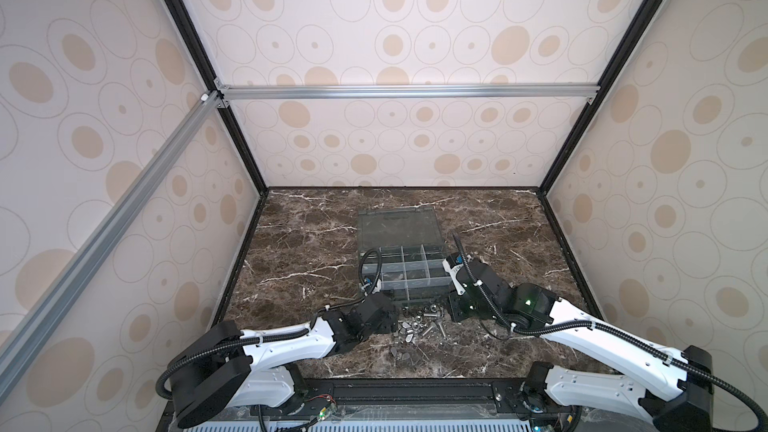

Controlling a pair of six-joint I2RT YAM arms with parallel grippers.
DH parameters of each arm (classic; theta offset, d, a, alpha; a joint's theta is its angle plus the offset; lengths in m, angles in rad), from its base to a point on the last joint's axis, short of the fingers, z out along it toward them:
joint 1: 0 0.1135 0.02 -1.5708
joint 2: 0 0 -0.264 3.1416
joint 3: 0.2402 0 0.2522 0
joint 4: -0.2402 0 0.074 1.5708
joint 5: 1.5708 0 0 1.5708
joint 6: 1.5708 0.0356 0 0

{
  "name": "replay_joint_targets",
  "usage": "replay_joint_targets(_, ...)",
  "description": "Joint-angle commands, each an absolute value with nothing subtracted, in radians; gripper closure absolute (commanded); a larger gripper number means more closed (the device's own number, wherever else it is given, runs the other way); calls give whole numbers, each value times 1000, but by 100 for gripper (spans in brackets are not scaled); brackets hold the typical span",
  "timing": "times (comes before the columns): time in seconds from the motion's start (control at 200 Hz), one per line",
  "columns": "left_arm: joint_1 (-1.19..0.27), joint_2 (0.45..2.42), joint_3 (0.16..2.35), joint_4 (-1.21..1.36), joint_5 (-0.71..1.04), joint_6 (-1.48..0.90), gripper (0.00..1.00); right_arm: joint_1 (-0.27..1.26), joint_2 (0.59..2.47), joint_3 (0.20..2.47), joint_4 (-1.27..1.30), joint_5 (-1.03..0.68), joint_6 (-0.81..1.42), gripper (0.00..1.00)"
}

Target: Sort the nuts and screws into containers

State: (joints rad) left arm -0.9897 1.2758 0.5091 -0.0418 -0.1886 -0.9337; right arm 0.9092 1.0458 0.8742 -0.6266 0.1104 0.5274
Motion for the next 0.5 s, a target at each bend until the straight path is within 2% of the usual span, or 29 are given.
replay_joint_targets(0.0, -1000, 1314, 559, -90, -209, -886, 21, 908, 1018, 853, -666, 145, 563, 72)
replay_joint_targets(0.31, -1005, 1365, 570, -91, -216, -865, 22, 908, 977, 821, -668, 160, 593, 72)
replay_joint_targets(0.495, -1008, 1402, 604, -118, -222, -837, 27, 908, 976, 816, -670, 159, 606, 72)
